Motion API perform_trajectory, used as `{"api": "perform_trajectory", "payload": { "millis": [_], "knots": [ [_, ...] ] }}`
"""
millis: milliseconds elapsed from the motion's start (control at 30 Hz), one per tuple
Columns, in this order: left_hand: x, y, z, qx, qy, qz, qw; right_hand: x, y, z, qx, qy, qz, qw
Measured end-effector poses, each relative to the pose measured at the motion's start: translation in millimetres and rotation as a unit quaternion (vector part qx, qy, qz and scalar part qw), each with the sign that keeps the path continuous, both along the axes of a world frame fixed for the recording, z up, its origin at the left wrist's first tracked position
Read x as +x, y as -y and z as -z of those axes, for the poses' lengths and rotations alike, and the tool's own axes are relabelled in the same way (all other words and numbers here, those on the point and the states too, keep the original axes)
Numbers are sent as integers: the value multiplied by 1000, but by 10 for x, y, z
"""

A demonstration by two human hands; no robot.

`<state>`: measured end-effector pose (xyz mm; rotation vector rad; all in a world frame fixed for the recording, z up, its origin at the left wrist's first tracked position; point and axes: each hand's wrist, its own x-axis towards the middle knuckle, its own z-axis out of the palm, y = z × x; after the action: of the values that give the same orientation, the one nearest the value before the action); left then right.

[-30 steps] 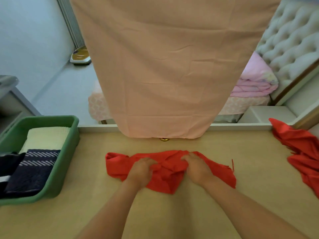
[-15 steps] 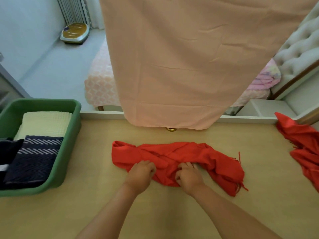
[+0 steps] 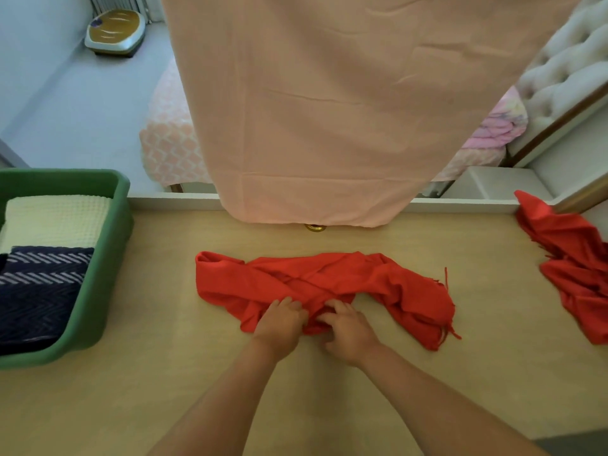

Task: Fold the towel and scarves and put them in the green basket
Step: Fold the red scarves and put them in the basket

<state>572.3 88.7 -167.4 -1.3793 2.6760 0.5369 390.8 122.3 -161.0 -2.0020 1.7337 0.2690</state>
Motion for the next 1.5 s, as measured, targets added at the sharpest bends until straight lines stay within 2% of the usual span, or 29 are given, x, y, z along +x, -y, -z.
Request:
{"api": "perform_trajectory", "payload": {
  "millis": [67,133,267,367,400,467,567,633,700,767,833,900,967,1000,1067,1133,1267,1400,1500],
  "knots": [
    [49,12,-36,23,-192,-83,978,-34,12,7,-28,0,4,1000],
    [115,29,-205,25,-325,-174,929,-80,56,-14,-73,18,33,997],
    [195,156,-606,-6,-425,-315,848,-160,276,-185,-148,91,143,974],
    [282,295,-777,-46,-438,-367,820,-255,447,-350,-137,177,208,952],
    [314,328,-811,-51,-430,-367,823,-289,490,-414,-147,188,217,947],
    [384,378,-851,-51,-396,-340,851,-346,567,-569,-224,173,205,937],
    [487,455,-881,26,-346,-266,899,-384,624,-821,-335,175,169,910],
    [531,510,-861,95,-275,-207,934,-359,590,-916,-327,189,179,908],
    [566,564,-788,95,-194,-176,960,-312,517,-904,-301,174,194,917],
    [569,617,-738,58,-183,-225,955,-271,426,-894,-280,150,189,929],
    [552,641,-771,9,-186,-302,935,-297,362,-911,-214,177,175,945],
    [528,654,-862,-42,-205,-343,916,-368,319,-921,-117,107,108,981],
    [524,670,-984,-81,-239,-388,886,-481,324,-838,-64,30,74,995],
    [537,688,-1030,-92,-253,-413,870,-528,331,-801,-61,44,100,992],
    [555,752,-1064,-112,-260,-435,855,-619,368,-772,-73,148,210,964],
    [548,804,-1067,-107,-250,-427,862,-666,408,-815,-91,222,280,930],
    [460,773,-1018,-70,-214,-397,890,-568,394,-819,-51,215,229,948],
    [325,584,-851,-110,-116,-337,928,-445,300,-527,-3,153,163,975],
    [170,468,-675,-126,-89,-176,972,-476,193,-355,-9,67,128,990]
  ]
}}
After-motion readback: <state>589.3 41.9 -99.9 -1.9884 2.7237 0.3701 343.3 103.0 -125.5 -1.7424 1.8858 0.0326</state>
